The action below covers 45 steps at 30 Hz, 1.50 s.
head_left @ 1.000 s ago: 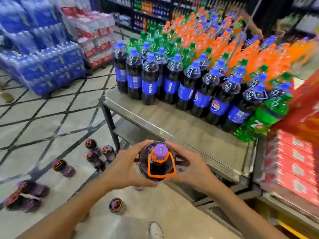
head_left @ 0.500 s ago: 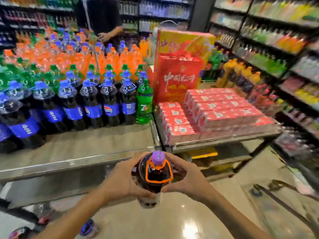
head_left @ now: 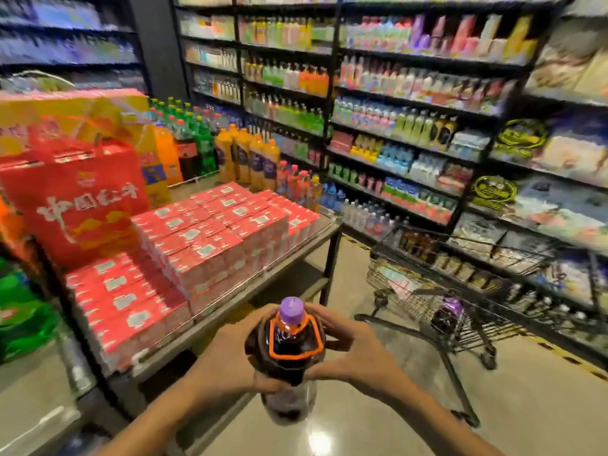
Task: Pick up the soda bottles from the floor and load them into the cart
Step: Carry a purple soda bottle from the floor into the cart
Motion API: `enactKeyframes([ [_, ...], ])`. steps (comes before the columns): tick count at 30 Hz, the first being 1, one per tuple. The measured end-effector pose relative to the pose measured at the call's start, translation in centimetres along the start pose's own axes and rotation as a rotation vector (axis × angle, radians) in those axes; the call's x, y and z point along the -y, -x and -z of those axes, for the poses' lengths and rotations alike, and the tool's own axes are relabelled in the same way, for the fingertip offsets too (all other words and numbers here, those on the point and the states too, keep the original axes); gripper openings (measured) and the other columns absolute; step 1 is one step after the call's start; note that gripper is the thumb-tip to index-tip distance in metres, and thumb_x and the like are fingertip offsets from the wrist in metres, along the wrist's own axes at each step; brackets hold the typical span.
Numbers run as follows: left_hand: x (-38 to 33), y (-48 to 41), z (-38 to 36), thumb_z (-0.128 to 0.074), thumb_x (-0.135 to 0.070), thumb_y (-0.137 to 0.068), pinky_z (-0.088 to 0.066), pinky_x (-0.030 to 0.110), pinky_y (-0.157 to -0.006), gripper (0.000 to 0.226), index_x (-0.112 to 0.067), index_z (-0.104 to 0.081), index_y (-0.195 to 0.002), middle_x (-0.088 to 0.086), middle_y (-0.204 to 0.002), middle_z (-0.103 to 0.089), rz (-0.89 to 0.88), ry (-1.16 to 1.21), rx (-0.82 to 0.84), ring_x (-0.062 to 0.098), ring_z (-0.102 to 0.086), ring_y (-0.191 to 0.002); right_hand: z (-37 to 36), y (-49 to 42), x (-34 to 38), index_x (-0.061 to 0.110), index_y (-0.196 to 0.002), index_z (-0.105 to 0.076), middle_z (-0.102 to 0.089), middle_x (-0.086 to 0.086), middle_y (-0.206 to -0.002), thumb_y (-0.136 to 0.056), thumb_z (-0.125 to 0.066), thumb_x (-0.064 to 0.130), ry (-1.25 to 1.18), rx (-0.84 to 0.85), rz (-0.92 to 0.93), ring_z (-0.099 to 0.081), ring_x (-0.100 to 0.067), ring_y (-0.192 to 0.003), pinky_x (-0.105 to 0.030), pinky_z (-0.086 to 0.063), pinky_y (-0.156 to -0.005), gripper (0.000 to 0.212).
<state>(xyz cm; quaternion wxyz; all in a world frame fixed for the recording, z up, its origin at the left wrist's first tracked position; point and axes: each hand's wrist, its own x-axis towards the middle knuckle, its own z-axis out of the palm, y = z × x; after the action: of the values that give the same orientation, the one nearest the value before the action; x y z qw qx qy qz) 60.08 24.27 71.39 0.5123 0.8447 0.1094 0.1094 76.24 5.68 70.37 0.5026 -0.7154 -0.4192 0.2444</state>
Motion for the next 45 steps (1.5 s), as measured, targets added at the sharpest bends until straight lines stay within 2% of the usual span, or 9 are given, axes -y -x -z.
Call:
enactKeyframes([
  [4,-0.7,-8.8,-3.7,-0.101,-0.029,-0.058,-0.050,0.036,-0.104,0.098,-0.042,-0.051,-0.141,-0.020,-0.128,-0.068,-0.043,0.027,0.076,0.001,-0.064,-0.119,6.7,-1.8,-3.5,0.028,-0.141,-0.060,-0.071,0.011,-0.132,-0.064,-0.098,0.005,-0.014,-0.129,-0.019,-0.065,-0.011,-0.127,-0.022,-0.052,-0.102,0.089],
  [9,-0.6,-18.9,-6.5,-0.104,-0.024,-0.050,-0.051,0.016,-0.098,0.097,-0.051,-0.057,-0.131,-0.026,-0.117,-0.071,-0.089,0.039,0.207,-0.004,-0.067,-0.111,12.2,-4.6,-7.8,0.018,-0.146,-0.058,-0.070,0.002,-0.136,-0.065,-0.095,0.001,-0.046,-0.283,-0.097,-0.062,-0.022,-0.133,-0.040,-0.048,-0.113,0.091],
  [19,-0.8,-41.4,-10.6,-0.104,-0.038,-0.045,-0.056,0.033,-0.099,0.106,-0.046,-0.051,-0.136,-0.020,-0.122,-0.070,-0.222,0.062,0.547,0.003,-0.067,-0.114,22.5,-12.1,-11.6,0.027,-0.149,-0.055,-0.065,0.008,-0.142,-0.067,-0.096,0.011,-0.054,-0.636,-0.185,-0.060,-0.013,-0.134,-0.038,-0.047,-0.115,0.093],
  [22,-2.5,-47.3,-12.5,-0.102,-0.048,-0.044,-0.053,0.023,-0.098,0.111,-0.047,-0.047,-0.141,-0.028,-0.126,-0.066,-0.316,0.030,0.627,-0.001,-0.063,-0.118,26.2,-14.2,-11.8,0.045,-0.141,-0.060,-0.066,0.013,-0.140,-0.064,-0.097,0.020,-0.012,-0.740,-0.196,-0.061,-0.012,-0.132,-0.041,-0.048,-0.114,0.090],
  [24,-3.7,-51.0,-13.7,-0.102,-0.035,-0.048,-0.053,0.017,-0.095,0.107,-0.039,-0.050,-0.141,-0.029,-0.123,-0.067,-0.355,0.042,0.666,-0.005,-0.064,-0.114,28.6,-15.4,-12.3,0.038,-0.141,-0.060,-0.067,0.011,-0.139,-0.064,-0.097,0.016,-0.006,-0.818,-0.202,-0.062,-0.013,-0.131,-0.043,-0.048,-0.114,0.088],
  [28,-5.4,-58.1,-17.5,-0.102,-0.026,-0.054,-0.052,0.043,-0.103,0.096,-0.033,-0.057,-0.139,-0.012,-0.128,-0.070,-0.400,0.043,0.729,0.009,-0.065,-0.120,33.8,-17.0,-14.2,0.023,-0.143,-0.061,-0.068,0.004,-0.138,-0.064,-0.097,0.016,-0.049,-0.940,-0.232,-0.061,-0.017,-0.133,-0.048,-0.047,-0.114,0.088],
  [34,-7.9,-67.1,-24.0,-0.100,-0.048,-0.049,-0.049,0.048,-0.106,0.102,-0.043,-0.054,-0.140,-0.019,-0.133,-0.065,-0.453,0.043,0.735,0.005,-0.062,-0.124,43.1,-18.9,-18.7,0.017,-0.144,-0.060,-0.070,0.005,-0.136,-0.065,-0.097,0.010,-0.045,-0.978,-0.245,-0.064,-0.016,-0.130,-0.042,-0.050,-0.112,0.088],
  [40,-9.5,-75.8,-29.4,-0.102,-0.042,-0.051,-0.047,0.043,-0.108,0.102,-0.037,-0.054,-0.141,-0.024,-0.130,-0.066,-0.438,-0.007,0.731,0.000,-0.061,-0.122,52.2,-22.0,-23.3,0.018,-0.145,-0.060,-0.069,0.003,-0.137,-0.067,-0.095,0.002,-0.078,-0.941,-0.251,-0.063,-0.018,-0.132,-0.044,-0.049,-0.114,0.087],
  [45,-8.9,-81.8,-32.9,-0.102,-0.033,-0.052,-0.049,0.035,-0.105,0.101,-0.035,-0.053,-0.141,-0.021,-0.128,-0.068,-0.395,0.002,0.729,0.002,-0.063,-0.121,58.4,-25.2,-26.9,0.037,-0.136,-0.064,-0.071,0.011,-0.133,-0.063,-0.098,0.010,-0.085,-0.873,-0.262,-0.065,-0.011,-0.127,-0.042,-0.050,-0.113,0.085],
])
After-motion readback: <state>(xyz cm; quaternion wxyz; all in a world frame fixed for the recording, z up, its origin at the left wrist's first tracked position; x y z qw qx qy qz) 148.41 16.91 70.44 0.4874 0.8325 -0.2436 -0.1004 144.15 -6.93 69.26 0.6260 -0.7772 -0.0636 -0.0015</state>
